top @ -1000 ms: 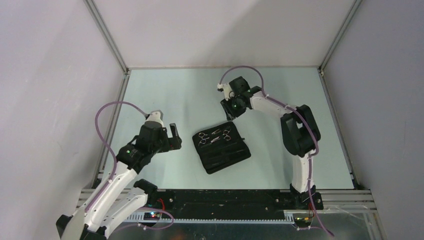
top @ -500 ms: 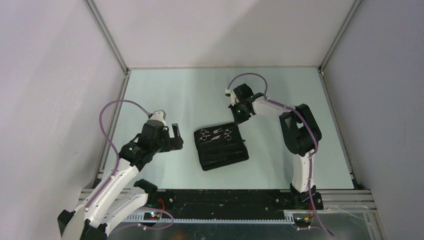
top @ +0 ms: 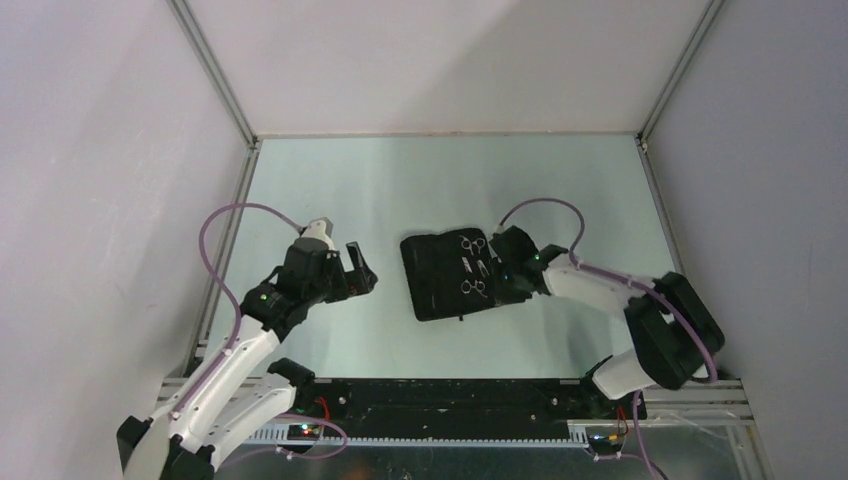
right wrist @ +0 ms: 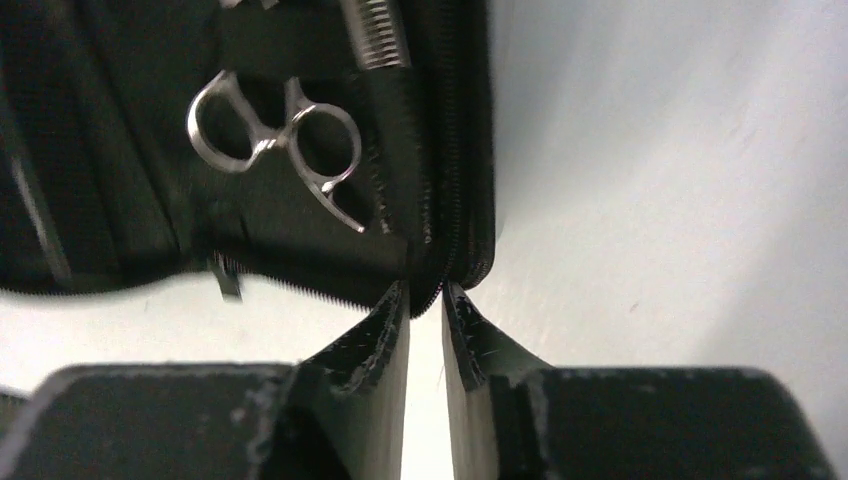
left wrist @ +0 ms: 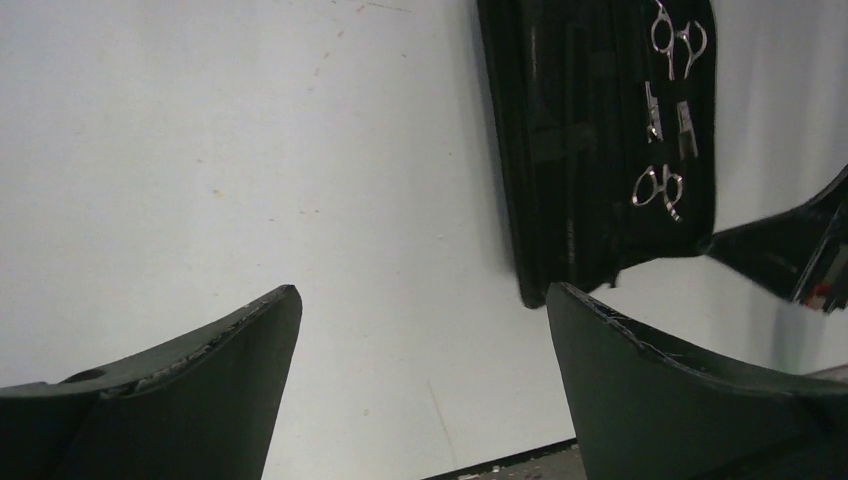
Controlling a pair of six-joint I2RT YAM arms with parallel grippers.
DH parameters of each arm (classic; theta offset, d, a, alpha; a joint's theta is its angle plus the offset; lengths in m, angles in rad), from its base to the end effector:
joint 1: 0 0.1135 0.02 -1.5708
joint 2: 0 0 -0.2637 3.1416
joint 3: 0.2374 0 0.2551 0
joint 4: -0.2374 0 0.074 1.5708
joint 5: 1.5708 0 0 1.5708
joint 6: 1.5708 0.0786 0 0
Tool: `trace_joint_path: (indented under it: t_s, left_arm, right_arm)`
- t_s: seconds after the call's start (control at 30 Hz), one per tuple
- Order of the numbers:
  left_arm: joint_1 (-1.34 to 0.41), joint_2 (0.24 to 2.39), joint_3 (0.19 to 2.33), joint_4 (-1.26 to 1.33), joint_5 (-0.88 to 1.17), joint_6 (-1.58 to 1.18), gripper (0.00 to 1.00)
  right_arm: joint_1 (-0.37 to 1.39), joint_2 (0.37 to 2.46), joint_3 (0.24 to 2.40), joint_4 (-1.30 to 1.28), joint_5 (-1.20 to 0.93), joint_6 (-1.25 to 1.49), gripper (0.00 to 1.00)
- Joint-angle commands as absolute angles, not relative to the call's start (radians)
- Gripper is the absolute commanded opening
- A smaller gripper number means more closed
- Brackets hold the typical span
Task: Sort the hair-cutting tools
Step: Adjust the hairdressing tool bag at the center of the board, then close the hairdressing tool bag at the center of the board.
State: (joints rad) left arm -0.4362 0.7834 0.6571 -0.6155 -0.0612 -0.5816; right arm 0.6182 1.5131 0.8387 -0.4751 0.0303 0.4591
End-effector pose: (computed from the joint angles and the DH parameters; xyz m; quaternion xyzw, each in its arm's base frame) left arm 0.1825 -0.0798 0.2249 -0.0787 0.9116 -0.1717 0.3652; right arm 0.2445 0.1709 0.1296 -0.0745 0.9749 0.0945 0.1871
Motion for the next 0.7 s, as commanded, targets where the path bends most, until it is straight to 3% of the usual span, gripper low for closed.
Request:
trace_joint_path:
  t_s: [0.0,0.3,0.67]
  left_arm:
    - [-0.433,0.787,0.614,-0.511,0.044,-0.693,1.00]
    - [-0.433,0.917,0.575,-0.240,0.137,-0.811,0.98]
    - [-0.433,1.243,0.639,-0.030,0.215,-0.831,0.86]
  right_arm:
    - [0.658,1.369,0.789,-0.463,-0.019,0.563,0.28]
    - [0.417,1.303,0.788,-0.290,-0.300,0.495,0.49]
    - [0.262,1.548,0.788,-0.062,-0.508,0.548,0.58]
